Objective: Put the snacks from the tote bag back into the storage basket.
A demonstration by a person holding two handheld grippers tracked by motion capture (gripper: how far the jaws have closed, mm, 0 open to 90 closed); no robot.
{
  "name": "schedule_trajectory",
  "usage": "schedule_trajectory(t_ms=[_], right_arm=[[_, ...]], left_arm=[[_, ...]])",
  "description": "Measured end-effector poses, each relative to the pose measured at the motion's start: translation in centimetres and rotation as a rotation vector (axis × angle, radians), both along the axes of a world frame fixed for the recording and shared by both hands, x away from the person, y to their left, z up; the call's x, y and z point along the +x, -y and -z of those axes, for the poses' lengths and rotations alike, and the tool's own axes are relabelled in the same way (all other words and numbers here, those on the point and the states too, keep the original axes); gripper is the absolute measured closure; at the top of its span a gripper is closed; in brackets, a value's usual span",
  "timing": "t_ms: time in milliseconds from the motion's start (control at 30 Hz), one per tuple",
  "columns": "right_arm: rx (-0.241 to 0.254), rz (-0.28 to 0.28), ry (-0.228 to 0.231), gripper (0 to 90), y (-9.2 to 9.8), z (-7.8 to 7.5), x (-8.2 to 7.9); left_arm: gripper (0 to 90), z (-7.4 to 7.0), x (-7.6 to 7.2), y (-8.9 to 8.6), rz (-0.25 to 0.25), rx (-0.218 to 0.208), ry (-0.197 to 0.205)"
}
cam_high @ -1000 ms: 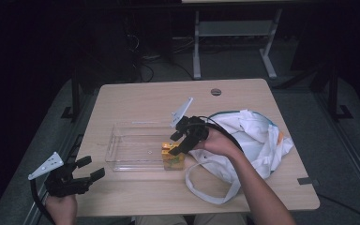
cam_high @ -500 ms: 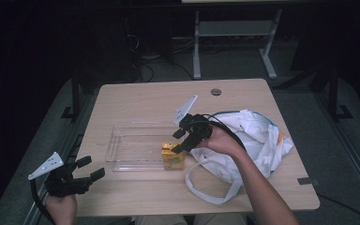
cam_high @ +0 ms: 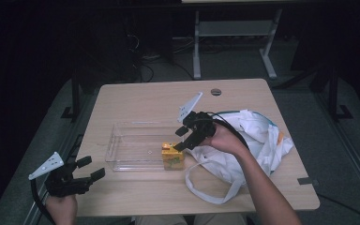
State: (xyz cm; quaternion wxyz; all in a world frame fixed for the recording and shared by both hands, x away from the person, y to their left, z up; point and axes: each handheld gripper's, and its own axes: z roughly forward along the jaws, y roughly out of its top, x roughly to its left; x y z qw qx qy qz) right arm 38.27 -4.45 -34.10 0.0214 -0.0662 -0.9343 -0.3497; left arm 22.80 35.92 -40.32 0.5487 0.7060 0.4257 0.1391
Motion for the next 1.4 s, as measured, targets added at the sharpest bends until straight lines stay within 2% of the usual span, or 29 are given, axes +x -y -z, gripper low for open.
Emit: schedule_trajectory(t_ms=[633, 1400], right_arm=[[0.015, 0.019, 0.009, 38.1, 1.1, -0.4, 0.2], [0.017, 0.073, 0.019, 36.7, 3.4, -1.1, 0.2]], left_arm=[[12.6, 0.0, 0.0, 0.0, -0.001, 0.001, 0.0], [12.6, 0.0, 0.0, 0.0, -0.001, 0.001, -0.001]])
